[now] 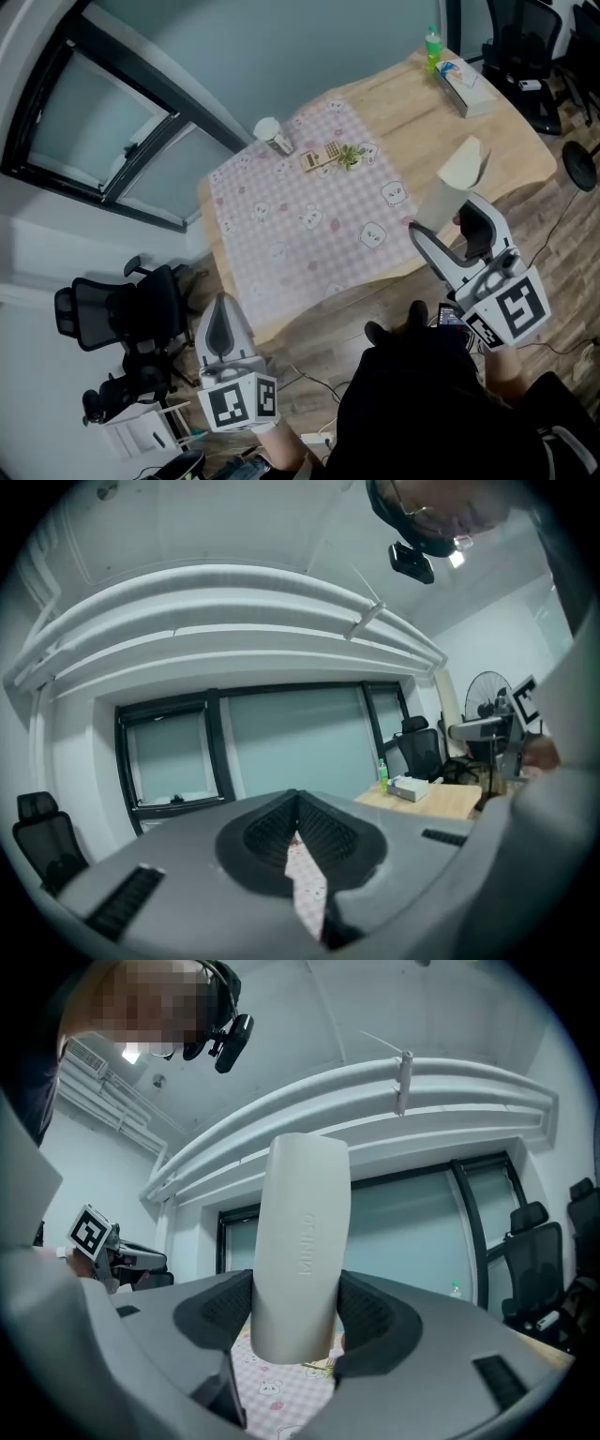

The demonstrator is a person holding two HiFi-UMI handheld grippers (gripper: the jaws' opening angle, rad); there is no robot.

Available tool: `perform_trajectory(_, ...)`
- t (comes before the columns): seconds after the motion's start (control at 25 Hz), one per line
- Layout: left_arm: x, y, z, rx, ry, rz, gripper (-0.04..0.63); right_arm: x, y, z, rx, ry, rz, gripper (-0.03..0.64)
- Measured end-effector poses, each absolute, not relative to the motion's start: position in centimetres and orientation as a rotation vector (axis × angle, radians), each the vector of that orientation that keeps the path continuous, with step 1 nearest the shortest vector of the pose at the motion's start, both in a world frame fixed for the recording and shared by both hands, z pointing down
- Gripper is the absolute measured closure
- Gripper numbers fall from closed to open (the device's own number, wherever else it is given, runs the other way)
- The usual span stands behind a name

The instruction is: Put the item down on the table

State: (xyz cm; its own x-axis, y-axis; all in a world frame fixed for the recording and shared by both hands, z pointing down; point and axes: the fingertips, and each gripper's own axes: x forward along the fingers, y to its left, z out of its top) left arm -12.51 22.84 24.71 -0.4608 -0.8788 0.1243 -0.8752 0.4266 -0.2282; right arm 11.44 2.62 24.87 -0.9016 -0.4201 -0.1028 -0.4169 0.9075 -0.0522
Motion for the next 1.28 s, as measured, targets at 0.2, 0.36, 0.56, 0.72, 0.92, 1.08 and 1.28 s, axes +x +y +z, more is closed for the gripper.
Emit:
perform_trajectory(0.2,-11.2,21.4,25.1,-1.616,2.642,-0.45,0.597,13.4,0.3,25.8,-0.674,2.944,-0.083,0.322)
perform_trajectory(0.36,-10.7,20.3,25.7,-1.647,2.624,-0.484,0.597,13.7,-0.5,26.5,-0.69,2.95,-0.094,0.322)
perform_trajectory(0.56,-11.5,18.8,26.2,-1.685,2.611,-0.493,0.597,13.1,-1.0,27.0,-0.709,2.96,-0.106,0.322)
perform_trajectory(0.72,-13.4,17.5,27.8,-1.743,2.594,-0.484,0.597,11.4,-1.7,27.9,-0.751,2.978,-0.1,0.322)
perform_trajectory(0.92,-17.5,14.8,28.4,-1.784,2.56,-0.416,0.597,8.4,-2.3,27.7,-0.805,2.991,-0.069,0.322)
perform_trajectory(1.08,-21.2,12.8,27.6,-1.797,2.538,-0.311,0.597,4.4,-3.4,26.2,-0.809,3.008,0.003,0.322)
perform_trajectory(1.28,-25.7,11.1,29.0,-1.872,2.535,-0.227,0.597,-1.5,-4.5,26.4,-0.775,3.056,-0.025,0.322)
